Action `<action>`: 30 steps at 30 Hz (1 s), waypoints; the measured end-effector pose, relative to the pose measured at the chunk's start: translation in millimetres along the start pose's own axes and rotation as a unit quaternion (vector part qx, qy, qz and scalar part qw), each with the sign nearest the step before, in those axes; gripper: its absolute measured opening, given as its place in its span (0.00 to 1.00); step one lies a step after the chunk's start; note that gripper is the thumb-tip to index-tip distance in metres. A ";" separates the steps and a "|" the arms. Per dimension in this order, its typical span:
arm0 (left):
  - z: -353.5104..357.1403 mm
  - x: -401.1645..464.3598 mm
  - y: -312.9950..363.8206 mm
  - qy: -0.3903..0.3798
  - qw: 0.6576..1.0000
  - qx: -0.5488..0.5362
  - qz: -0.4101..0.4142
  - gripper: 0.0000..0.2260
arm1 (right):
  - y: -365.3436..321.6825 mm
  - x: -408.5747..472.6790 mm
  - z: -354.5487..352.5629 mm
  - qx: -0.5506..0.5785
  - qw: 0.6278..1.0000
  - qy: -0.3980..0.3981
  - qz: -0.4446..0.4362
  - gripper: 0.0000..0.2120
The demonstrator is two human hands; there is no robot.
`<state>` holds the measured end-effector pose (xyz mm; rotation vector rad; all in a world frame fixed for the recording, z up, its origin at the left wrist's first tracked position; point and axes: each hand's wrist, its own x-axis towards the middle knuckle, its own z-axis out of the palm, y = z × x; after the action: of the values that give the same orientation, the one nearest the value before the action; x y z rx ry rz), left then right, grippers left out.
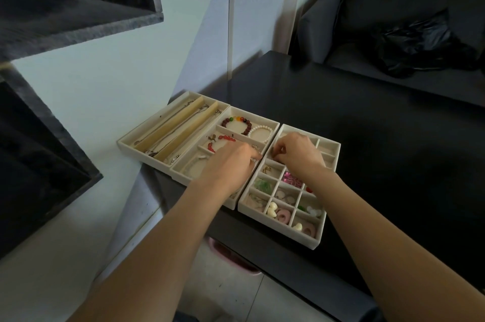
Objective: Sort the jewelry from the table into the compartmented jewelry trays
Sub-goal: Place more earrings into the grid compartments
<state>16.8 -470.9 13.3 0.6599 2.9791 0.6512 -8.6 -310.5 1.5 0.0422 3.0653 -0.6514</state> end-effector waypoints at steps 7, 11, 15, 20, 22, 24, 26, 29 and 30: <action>-1.9 -1.2 2.5 0.006 1.000 0.001 0.002 0.15 | 4.0 0.5 -1.6 0.039 0.999 -0.021 -0.005 0.06; -3.0 -1.7 3.4 0.006 1.000 0.001 0.003 0.15 | 4.4 0.3 -2.1 0.043 0.999 -0.023 -0.005 0.06; -3.1 -1.0 3.4 0.002 1.000 0.004 0.000 0.15 | 2.9 -0.4 -7.8 0.042 0.999 -0.011 -0.006 0.05; -2.0 -1.0 2.7 0.006 1.000 0.003 0.003 0.15 | 2.8 -2.4 -14.2 0.012 0.999 0.032 -0.014 0.05; -2.2 -0.9 2.8 0.008 1.000 -0.002 0.002 0.15 | 4.0 -3.5 -14.8 -0.011 0.999 0.030 -0.021 0.05; -2.2 -1.0 3.0 0.011 1.000 -0.004 0.004 0.14 | 4.0 -4.3 -13.8 -0.030 0.999 0.015 -0.027 0.06; -2.6 -1.3 3.4 0.013 1.000 -0.009 0.004 0.14 | 4.1 -4.4 -11.6 -0.036 0.999 0.004 -0.027 0.07; -4.0 -1.0 3.9 0.009 1.000 -0.022 -0.002 0.14 | 3.4 -4.3 -9.4 -0.042 0.999 0.000 -0.029 0.07; -4.4 -0.8 3.8 0.008 1.000 -0.025 -0.004 0.14 | 3.2 -4.2 -9.0 -0.045 0.999 0.001 -0.029 0.07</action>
<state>18.5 -469.8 18.7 0.6423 2.9678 0.7303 -4.3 -304.0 8.5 -0.0482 3.1049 -0.5136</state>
